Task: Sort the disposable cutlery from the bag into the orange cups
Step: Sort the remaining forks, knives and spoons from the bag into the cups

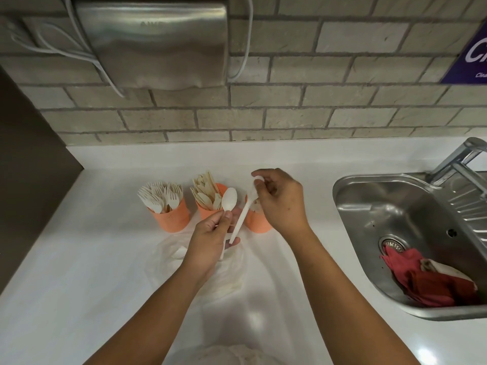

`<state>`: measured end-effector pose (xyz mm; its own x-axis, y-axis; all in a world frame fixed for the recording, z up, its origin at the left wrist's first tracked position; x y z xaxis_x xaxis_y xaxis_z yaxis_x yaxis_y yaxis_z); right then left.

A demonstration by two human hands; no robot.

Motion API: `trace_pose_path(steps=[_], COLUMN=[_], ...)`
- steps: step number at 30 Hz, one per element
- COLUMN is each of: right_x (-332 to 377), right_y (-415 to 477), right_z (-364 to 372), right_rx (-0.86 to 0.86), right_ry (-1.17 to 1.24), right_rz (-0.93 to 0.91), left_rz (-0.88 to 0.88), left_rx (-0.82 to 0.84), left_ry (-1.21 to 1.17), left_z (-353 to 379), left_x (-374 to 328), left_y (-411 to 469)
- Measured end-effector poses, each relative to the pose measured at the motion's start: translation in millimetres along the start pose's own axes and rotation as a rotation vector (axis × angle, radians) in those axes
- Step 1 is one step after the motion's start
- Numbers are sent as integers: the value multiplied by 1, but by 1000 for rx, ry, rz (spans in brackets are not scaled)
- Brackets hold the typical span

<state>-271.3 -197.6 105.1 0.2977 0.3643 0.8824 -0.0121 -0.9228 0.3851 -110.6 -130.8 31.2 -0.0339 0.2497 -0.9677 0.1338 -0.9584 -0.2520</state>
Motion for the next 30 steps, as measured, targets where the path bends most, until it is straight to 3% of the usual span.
trace_pose_path(steps=[5, 9, 15, 19, 22, 26, 30], right_x=[6, 8, -8, -34, -40, -20, 4], right_y=[24, 32, 25, 17, 8, 4, -2], right_z=[-39, -48, -26, -4, 2, 6, 20], right_rx=[-218, -269, -110, 94, 128, 98, 296], right_ry=[-18, -71, -257, -641, -789, -635, -186], right_rz=[-47, -83, -154, -108, -151, -168, -32], left_rz=[21, 85, 112, 114, 108, 113, 121], left_rx=[-16, -3, 6, -9, -7, -2, 24], left_ry=[59, 43, 55, 54, 55, 45, 33], left_z=[-5, -2, -4, -7, -8, -9, -4], left_x=[5, 0, -4, -2, -1, -1, -3], left_y=[3, -1, -3, -3, -2, 0, 1])
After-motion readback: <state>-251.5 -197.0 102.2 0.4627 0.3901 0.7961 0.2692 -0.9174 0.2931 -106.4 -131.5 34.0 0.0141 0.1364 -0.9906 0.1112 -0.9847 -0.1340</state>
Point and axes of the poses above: each hand's wrist, its own y-axis towards the middle knuckle, its own z-axis out of the palm, x = y × z, the point moved 5 cm from there along y, towards the middle knuckle, and after that the axes turned 9 degrees about y, right-handed, at the moved point
